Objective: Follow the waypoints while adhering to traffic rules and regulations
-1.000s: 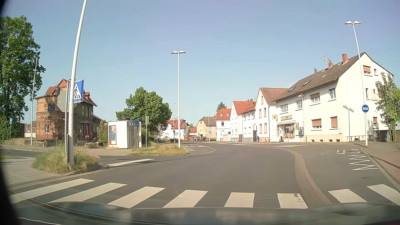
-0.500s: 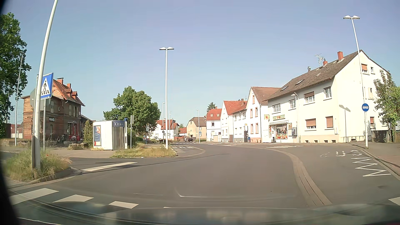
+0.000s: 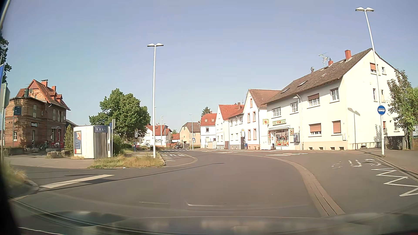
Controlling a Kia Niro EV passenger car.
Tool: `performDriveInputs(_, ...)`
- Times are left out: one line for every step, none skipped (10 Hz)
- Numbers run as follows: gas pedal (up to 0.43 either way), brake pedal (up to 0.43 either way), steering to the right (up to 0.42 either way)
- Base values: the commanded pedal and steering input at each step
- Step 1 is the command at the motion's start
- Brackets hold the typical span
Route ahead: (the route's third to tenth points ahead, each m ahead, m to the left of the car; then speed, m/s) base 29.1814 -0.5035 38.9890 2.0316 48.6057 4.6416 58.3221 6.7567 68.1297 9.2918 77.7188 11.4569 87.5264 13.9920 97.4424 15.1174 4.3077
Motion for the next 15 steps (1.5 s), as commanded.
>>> performDriveInputs(0.421, 0.024, 0.133)
performDriveInputs(0.421, 0.024, 0.133)
performDriveInputs(0.421, 0.024, 0.133)
performDriveInputs(0.421, 0.024, 0.132)
performDriveInputs(0.421, 0.024, 0.13)
performDriveInputs(0.421, 0.024, 0.125)
performDriveInputs(0.421, 0.024, 0.119)
performDriveInputs(0.421, 0.024, 0.113)
performDriveInputs(0.421, 0.024, 0.106)
performDriveInputs(0.421, 0.024, 0.09)
performDriveInputs(0.421, 0.024, 0.07)
performDriveInputs(0.421, 0.024, 0.053)
performDriveInputs(0.421, 0.024, 0.028)
performDriveInputs(0.409, 0.024, 0.009)
performDriveInputs(0.409, 0.024, -0.015)
